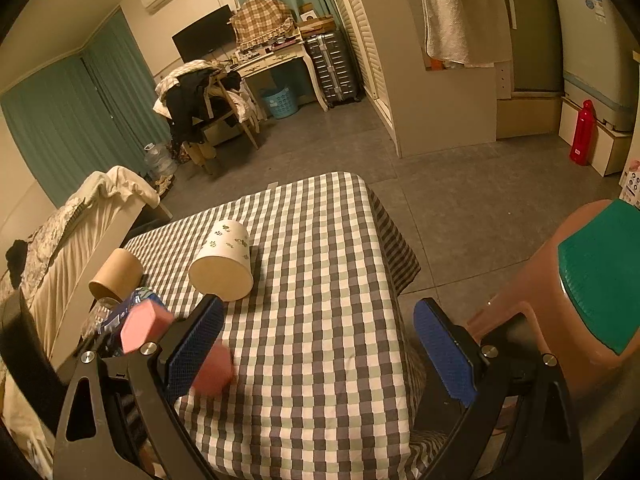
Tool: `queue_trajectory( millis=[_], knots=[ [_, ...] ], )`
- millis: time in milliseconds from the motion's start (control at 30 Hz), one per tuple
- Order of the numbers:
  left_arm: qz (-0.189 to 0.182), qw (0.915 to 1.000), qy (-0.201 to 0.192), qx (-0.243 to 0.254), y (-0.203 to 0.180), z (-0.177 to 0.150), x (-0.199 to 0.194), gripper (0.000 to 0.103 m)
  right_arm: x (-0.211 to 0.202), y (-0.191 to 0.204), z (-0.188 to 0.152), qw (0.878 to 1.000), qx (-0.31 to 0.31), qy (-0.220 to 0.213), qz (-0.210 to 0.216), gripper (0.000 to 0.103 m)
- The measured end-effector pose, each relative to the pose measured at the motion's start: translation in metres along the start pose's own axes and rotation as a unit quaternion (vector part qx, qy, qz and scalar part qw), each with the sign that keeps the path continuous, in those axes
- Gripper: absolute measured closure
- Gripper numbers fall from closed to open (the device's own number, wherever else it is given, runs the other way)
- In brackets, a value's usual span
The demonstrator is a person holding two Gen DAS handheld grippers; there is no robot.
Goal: Flip cup upside down
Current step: 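Rotate the pink cup with the left tool so its base faces up, then lower the pink cup upside down onto the table and open the left tool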
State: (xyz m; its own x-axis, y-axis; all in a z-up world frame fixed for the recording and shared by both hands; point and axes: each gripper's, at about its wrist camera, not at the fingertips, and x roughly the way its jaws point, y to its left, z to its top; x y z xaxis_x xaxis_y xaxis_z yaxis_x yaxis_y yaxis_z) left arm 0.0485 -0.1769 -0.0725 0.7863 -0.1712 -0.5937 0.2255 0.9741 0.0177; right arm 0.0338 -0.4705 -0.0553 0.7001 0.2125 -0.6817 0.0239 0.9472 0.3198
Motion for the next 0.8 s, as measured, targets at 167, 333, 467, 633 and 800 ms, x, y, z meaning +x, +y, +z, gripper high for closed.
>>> queue_trajectory(
  millis=[167,333,467,633,800],
  knots=[
    [0.004,0.9999,-0.007,0.01,-0.002,0.0,0.007,0.049,0.002,-0.004,0.002,1.0,0.005,0.003,-0.004,0.007],
    [0.002,0.9997,-0.004,0.026,-0.005,0.002,0.01,0.047,0.002,-0.004,0.002,1.0,0.004,0.002,-0.004,0.007],
    [-0.002,0.9997,0.007,0.025,-0.003,0.008,0.019,0.047,0.002,-0.003,0.002,1.0,0.001,0.001,-0.004,0.007],
    [-0.013,0.9995,0.028,0.008,0.002,0.014,0.035,0.047,0.002,-0.002,0.003,1.0,0.002,0.0,-0.005,0.007],
    [-0.022,0.9993,0.029,0.008,0.002,0.016,0.035,0.045,0.003,-0.005,0.003,1.0,0.006,-0.001,-0.006,0.007]
  ],
)
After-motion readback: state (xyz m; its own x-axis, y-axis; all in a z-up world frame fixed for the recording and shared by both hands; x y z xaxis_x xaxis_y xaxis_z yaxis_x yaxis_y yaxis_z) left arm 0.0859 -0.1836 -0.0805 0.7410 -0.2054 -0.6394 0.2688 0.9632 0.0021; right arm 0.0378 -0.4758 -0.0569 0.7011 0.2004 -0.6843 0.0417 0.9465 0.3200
